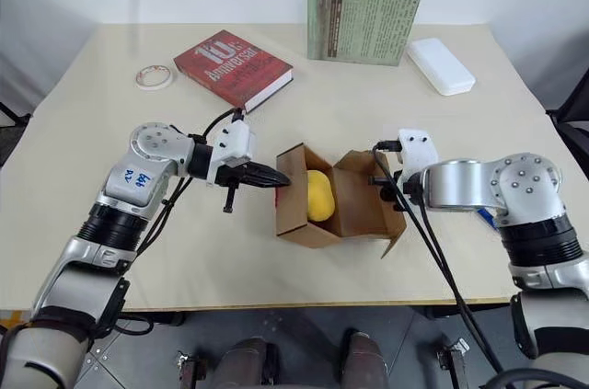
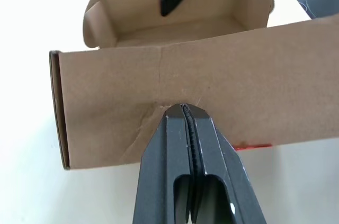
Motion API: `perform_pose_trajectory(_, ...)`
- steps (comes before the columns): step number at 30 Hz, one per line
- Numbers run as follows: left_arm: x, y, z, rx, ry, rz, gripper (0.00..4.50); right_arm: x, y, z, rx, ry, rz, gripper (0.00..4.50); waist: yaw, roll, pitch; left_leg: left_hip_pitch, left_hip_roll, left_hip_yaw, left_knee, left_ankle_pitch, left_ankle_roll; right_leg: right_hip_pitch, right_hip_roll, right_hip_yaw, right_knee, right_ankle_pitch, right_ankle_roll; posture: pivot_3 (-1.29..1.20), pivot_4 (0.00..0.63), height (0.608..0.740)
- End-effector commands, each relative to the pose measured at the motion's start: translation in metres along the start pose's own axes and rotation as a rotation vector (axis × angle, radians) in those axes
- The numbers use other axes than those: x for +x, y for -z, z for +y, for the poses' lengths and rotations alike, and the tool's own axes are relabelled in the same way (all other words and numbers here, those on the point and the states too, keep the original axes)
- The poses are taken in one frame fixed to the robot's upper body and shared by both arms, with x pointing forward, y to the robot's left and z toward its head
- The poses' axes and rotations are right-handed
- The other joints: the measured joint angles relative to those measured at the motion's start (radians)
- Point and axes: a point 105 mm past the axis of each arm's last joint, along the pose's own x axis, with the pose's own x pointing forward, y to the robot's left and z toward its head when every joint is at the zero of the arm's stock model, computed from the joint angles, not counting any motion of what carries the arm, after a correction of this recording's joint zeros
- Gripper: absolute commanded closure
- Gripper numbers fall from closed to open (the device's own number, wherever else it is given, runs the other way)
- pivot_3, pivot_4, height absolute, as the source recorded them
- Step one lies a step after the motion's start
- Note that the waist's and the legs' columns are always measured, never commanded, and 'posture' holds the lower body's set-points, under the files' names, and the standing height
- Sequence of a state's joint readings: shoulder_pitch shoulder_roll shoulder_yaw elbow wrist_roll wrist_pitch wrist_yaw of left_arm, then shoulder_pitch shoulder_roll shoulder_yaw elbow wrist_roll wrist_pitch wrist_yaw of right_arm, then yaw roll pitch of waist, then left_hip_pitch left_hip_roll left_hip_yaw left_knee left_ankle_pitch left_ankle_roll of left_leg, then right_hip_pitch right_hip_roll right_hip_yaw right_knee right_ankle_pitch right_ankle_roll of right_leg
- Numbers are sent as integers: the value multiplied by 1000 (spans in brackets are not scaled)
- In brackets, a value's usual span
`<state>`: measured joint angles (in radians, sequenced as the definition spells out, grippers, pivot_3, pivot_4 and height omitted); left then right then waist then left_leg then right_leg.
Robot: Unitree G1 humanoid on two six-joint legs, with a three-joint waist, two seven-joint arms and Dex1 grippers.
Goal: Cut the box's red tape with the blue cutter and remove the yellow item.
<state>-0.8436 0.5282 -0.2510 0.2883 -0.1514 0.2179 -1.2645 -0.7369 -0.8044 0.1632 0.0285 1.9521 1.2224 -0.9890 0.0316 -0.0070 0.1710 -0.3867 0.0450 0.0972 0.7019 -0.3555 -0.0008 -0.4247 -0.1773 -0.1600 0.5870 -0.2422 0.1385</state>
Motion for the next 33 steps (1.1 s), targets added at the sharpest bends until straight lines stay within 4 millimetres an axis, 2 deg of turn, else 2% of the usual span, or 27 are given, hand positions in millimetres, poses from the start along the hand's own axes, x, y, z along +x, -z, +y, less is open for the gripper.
perform_pose_trajectory(1,25,45,-31,-124,131,140,4500,-7,-2,10,-6,-46,-38,4468,2,0,0,0,0,0,0,0,0,0,0,0,0,0,0,0,150,740)
perform_pose_trajectory(7,29,45,-24,-106,96,129,4500,-5,4,10,-14,-47,-27,4468,6,0,0,-3,0,-1,2,0,0,-2,0,-1,0,0,0,0,150,740)
perform_pose_trajectory(15,35,39,-11,-77,19,81,4500,-10,5,23,-122,-69,-43,4468,2,0,0,-3,0,0,2,0,0,-2,0,0,0,0,0,0,150,740)
perform_pose_trajectory(17,34,38,-10,-64,11,78,4500,-10,5,24,-118,-83,-51,4052,2,0,0,-3,0,0,2,0,0,-2,0,0,0,0,0,0,150,740)
perform_pose_trajectory(20,27,44,-9,-94,9,102,3915,-13,-5,24,-105,-115,-100,3156,1,0,0,-3,0,0,2,0,0,-2,0,0,0,0,0,0,150,740)
perform_pose_trajectory(24,13,42,-1,-130,-32,92,2757,-24,-21,25,-165,-148,-182,1694,-8,1,1,-3,0,0,2,0,0,-3,0,0,0,0,0,0,150,740)
perform_pose_trajectory(29,-13,36,7,-178,-77,74,1286,-37,-36,4,-172,-132,-267,32,-10,1,1,-4,0,1,1,0,0,-5,0,0,1,0,0,0,150,740)
perform_pose_trajectory(33,-31,38,14,-186,-117,88,320,-46,-45,-8,-204,-123,-326,0,-8,1,1,-4,0,1,-1,0,0,-5,0,0,0,0,0,0,150,740)
